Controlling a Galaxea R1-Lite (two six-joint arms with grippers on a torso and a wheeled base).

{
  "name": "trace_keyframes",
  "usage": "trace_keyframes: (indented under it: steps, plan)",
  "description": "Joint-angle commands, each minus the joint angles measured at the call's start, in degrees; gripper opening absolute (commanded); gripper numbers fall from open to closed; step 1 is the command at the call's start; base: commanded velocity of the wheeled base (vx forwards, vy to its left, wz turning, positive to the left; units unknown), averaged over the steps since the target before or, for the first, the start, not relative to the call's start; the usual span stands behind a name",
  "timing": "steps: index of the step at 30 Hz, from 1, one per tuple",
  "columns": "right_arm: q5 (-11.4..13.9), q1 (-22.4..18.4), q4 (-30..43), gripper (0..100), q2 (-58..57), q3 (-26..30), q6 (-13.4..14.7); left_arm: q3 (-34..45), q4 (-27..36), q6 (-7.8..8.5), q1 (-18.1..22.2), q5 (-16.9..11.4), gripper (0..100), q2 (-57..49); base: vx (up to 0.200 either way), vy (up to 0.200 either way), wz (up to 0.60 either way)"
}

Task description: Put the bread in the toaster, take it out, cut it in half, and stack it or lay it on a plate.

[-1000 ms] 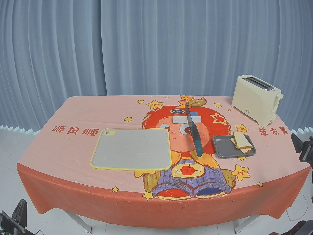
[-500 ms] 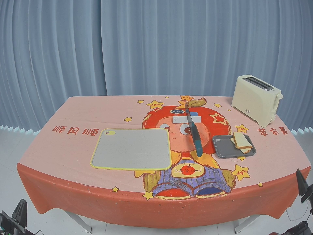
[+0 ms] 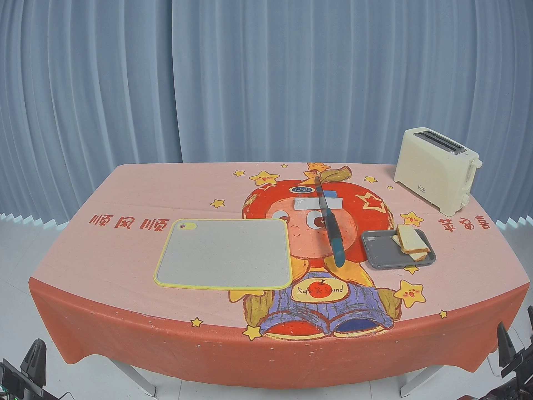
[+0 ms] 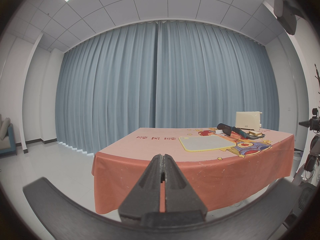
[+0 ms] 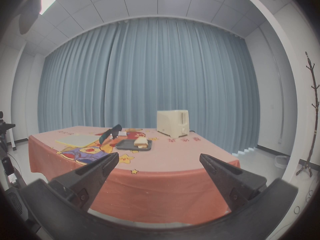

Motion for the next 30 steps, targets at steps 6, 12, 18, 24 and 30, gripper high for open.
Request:
trace_keyframes:
  steps: [6, 12, 18, 24, 30]
  plan:
    - [1.0, 11.6, -2.2, 100, -3.7, 1.1, 1.5, 1.0, 0.0, -0.01, 0.0, 0.0, 0, -0.9, 0.0, 0.0, 0.0]
    - [-7.7, 10.0, 1.0, 100, -7.3, 1.1, 1.8, 1.0, 0.0, -0.01, 0.0, 0.0, 0, -0.9, 0.0, 0.0, 0.0]
    - [-7.6, 10.0, 0.7, 100, -7.3, 1.1, 2.0, 1.0, 0.0, -0.01, 0.0, 0.1, 0, -0.9, 0.0, 0.0, 0.0]
    - [-8.4, 10.0, 0.6, 100, -7.3, 1.1, 2.6, 1.0, 0.0, -0.01, 0.0, 0.0, 0, -0.9, 0.0, 0.0, 0.0]
    - [-8.5, 10.0, 0.7, 100, -7.3, 1.1, 2.5, 1.0, 0.0, -0.01, 0.0, 0.0, 0, -0.9, 0.0, 0.0, 0.0]
